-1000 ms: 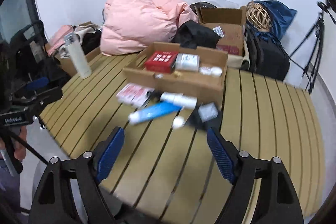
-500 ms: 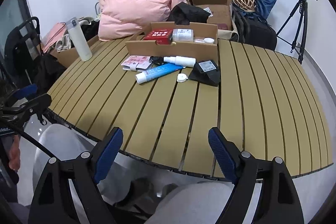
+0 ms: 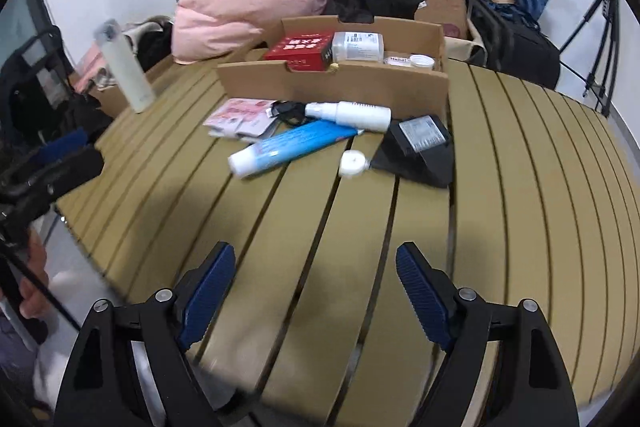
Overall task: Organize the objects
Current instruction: 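Grasp the small white cap with the right gripper while the left grasps the black cable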
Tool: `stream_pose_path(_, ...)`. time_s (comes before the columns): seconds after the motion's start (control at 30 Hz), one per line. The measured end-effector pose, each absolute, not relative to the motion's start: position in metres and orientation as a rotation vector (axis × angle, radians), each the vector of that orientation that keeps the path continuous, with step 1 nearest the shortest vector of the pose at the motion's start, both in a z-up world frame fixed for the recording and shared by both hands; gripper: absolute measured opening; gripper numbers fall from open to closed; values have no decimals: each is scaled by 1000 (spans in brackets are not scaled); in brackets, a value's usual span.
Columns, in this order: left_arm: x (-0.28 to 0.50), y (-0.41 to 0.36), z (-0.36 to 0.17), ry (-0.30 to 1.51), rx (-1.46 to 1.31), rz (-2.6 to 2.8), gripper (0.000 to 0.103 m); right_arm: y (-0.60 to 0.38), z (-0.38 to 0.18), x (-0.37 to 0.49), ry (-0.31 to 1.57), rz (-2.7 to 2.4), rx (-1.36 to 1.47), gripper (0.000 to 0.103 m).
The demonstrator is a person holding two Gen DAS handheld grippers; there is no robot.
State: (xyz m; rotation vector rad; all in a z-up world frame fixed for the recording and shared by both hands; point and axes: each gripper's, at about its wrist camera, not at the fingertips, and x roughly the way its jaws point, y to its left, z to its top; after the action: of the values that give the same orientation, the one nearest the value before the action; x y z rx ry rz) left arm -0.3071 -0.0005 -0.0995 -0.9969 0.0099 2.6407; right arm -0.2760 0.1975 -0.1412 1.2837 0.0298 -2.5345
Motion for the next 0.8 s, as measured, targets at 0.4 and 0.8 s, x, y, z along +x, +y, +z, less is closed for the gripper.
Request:
stream_pose_path(0.4, -434, 50, -180, 154, -1258, 2601, 67, 175, -193, -368, 71, -2566, 1342, 42)
stream_pose_path(0.8, -422, 55, -182, 206, -1255, 2645, 1, 178, -203, -375, 57, -2653, 1299, 25)
